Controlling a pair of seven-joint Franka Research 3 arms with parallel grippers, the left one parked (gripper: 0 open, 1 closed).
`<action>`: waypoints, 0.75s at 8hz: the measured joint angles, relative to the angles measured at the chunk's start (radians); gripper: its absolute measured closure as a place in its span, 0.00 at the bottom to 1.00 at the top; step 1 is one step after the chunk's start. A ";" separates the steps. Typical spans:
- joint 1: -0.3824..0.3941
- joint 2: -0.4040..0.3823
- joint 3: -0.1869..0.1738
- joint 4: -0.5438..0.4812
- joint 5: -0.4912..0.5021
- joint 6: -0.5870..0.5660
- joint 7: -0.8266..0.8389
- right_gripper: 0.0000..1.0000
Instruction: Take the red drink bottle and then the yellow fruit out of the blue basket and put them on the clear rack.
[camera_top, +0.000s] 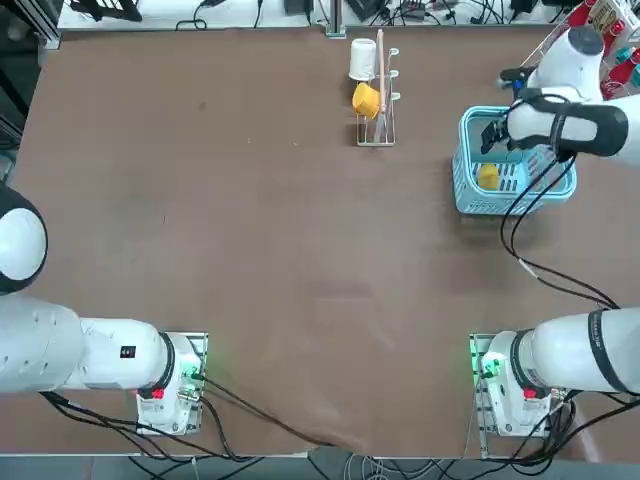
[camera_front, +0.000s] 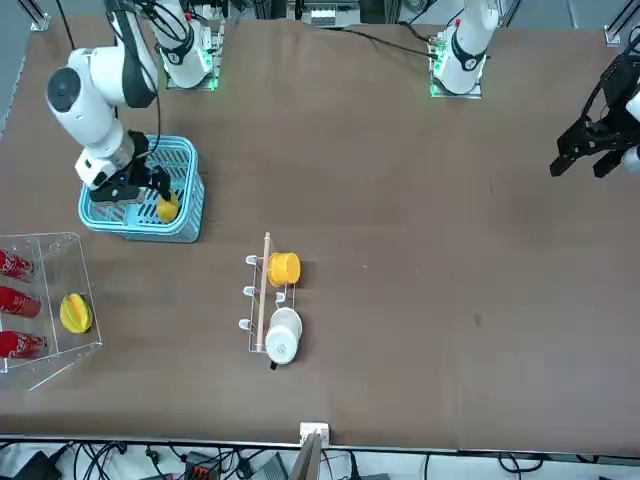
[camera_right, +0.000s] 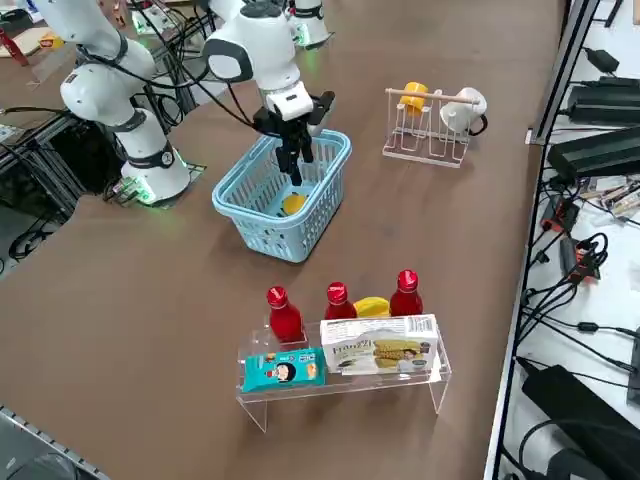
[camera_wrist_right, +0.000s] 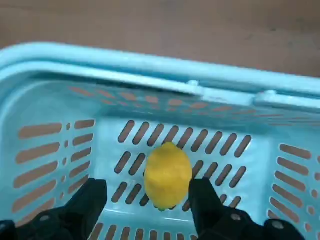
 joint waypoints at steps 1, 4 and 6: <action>0.001 0.012 0.000 -0.007 0.000 0.015 -0.027 0.00; 0.000 0.061 -0.006 -0.008 -0.034 0.057 -0.082 0.00; 0.000 0.090 -0.007 -0.008 -0.038 0.077 -0.085 0.00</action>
